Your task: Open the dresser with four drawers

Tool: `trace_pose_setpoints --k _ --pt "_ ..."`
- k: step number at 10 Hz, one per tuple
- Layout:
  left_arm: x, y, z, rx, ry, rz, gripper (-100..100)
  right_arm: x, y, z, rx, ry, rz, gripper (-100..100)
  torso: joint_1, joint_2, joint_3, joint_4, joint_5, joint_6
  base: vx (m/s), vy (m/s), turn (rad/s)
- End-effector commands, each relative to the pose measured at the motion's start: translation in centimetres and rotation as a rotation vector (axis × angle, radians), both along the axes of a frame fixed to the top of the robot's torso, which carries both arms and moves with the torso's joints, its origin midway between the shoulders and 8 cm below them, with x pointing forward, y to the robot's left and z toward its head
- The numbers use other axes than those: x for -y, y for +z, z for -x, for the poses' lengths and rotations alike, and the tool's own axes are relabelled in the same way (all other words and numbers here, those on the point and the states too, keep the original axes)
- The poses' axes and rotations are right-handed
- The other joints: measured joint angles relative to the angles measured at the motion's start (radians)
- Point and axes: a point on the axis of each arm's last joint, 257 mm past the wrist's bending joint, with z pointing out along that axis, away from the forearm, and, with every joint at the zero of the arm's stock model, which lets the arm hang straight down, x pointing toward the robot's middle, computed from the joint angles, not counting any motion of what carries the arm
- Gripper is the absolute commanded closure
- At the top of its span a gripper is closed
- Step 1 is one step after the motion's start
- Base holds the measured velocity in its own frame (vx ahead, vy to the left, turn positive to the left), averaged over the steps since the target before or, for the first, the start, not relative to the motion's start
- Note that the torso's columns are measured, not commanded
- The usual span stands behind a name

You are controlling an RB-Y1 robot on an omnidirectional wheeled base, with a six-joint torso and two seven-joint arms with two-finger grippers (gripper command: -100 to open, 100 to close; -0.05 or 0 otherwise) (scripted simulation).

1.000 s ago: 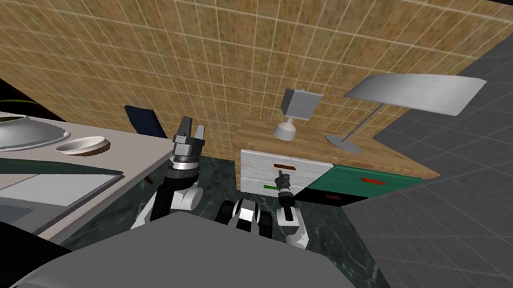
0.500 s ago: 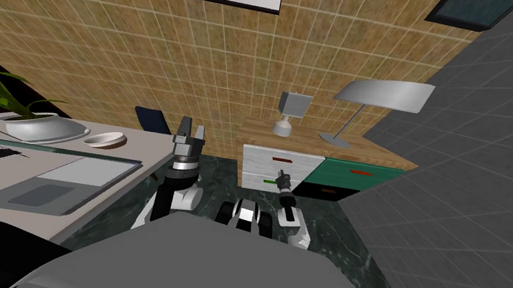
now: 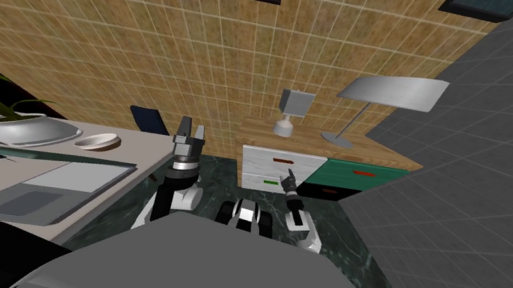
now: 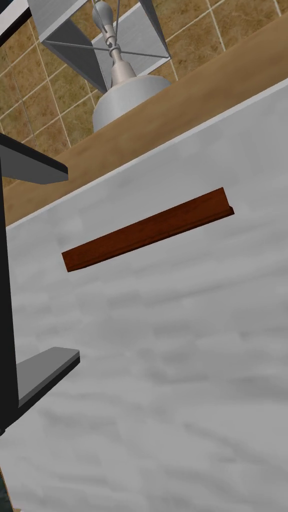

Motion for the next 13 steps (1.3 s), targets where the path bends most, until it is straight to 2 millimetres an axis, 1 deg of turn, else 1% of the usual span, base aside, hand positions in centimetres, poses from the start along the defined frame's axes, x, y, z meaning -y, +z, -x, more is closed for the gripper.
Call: trace_pose_setpoints --k 1,6,8,11,13 --pt "0.0 0.0 0.0 0.0 0.0 0.0 0 1.9 -0.1 0.7 0.011 0.012 0.074 -100 0.0 -0.001 -0.001 0.0 0.0 0.0 0.09 0.068 -0.067" --pt "0.0 0.0 0.0 0.0 0.0 0.0 0 3.0 0.0 2.2 0.054 0.024 0.159 -100 0.0 -0.002 -0.001 -0.001 0.0 0.0 0.116 0.08 -0.057" --pt "0.0 0.0 0.0 0.0 0.0 0.0 0 3.2 0.2 2.7 0.074 0.027 0.186 -100 0.0 0.0 0.0 0.0 0.0 0.0 0.107 0.08 -0.051" --pt "0.0 0.0 0.0 0.0 0.0 0.0 0 1.7 0.4 3.2 0.102 0.01 0.162 -100 0.0 -0.001 -0.001 0.0 0.0 0.0 0.089 0.073 -0.044" --pt "0.0 0.0 0.0 0.0 0.0 0.0 0 0.5 0.5 3.2 0.11 -0.005 0.122 -100 -0.003 0.001 0.001 0.0 -0.001 0.0 0.026 0.025 -0.012"
